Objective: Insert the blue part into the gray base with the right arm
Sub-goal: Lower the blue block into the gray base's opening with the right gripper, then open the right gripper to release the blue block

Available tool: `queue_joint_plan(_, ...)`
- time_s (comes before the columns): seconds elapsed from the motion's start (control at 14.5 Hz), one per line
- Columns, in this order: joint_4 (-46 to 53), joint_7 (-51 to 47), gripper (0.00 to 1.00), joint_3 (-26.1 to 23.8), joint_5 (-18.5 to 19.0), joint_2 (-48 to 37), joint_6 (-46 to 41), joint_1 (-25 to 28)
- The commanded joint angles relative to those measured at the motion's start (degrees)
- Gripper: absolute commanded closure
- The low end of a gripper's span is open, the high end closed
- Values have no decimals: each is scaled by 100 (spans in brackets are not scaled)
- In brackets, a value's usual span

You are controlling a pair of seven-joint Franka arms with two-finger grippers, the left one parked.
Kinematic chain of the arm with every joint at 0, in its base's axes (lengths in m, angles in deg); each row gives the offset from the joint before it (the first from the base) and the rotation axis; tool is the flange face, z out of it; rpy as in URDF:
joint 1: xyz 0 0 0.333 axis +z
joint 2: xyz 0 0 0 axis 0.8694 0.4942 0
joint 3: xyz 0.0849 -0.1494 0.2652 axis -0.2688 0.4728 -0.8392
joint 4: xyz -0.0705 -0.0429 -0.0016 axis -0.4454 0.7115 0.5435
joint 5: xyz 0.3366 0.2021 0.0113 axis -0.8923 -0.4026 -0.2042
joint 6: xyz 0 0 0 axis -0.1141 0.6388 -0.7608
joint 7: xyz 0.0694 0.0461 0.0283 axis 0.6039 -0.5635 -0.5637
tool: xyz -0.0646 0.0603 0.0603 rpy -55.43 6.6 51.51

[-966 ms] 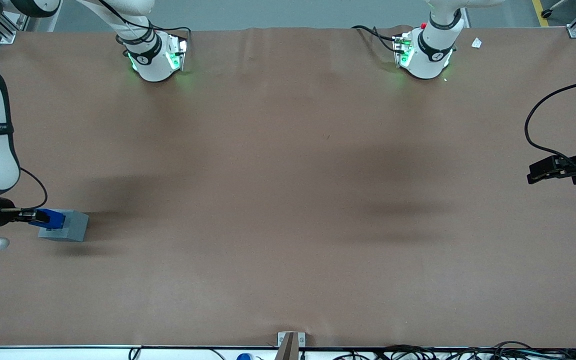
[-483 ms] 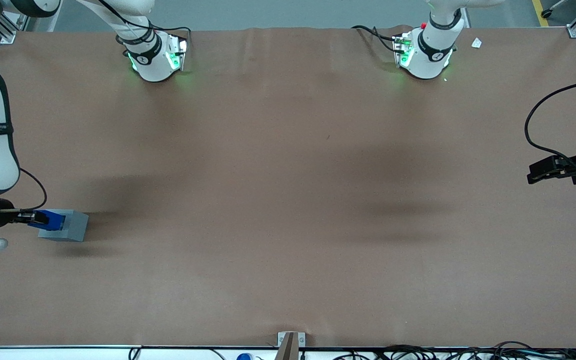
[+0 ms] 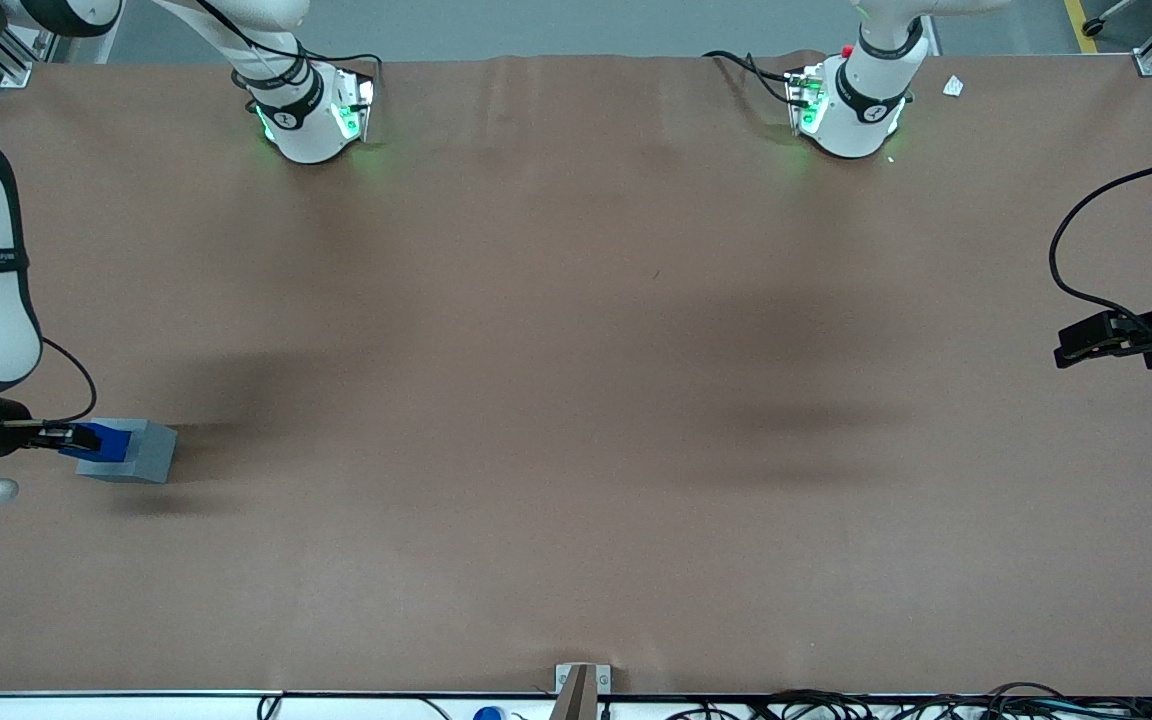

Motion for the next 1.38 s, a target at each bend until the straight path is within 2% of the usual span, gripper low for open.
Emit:
queue_joint_plan(0.0,85,5,98,-80,-37,71,20,-92)
queue_joint_plan(0.55,49,5,97,-80,-28,62,11,-101)
queue_joint_plan(0.62,49,5,96,-80,-28,71,11,-101)
queue_joint_plan(0.76,49,13,86,-80,-28,88,11,-101)
queue_joint_plan(0.83,49,13,77,-80,-28,106,11,-101)
queue_joint_plan(0.9,49,40,62,-80,-28,106,11,-101)
queue_joint_plan(0.97,49,40,39,-80,-19,106,11,-92)
queue_joint_plan(1.03,49,40,6,-80,-19,106,20,-92)
queue_joint_plan(1.1,58,48,0,-80,-19,106,11,-92)
queue_joint_plan(1.31,85,31,0,-80,-1,80,-58,-48)
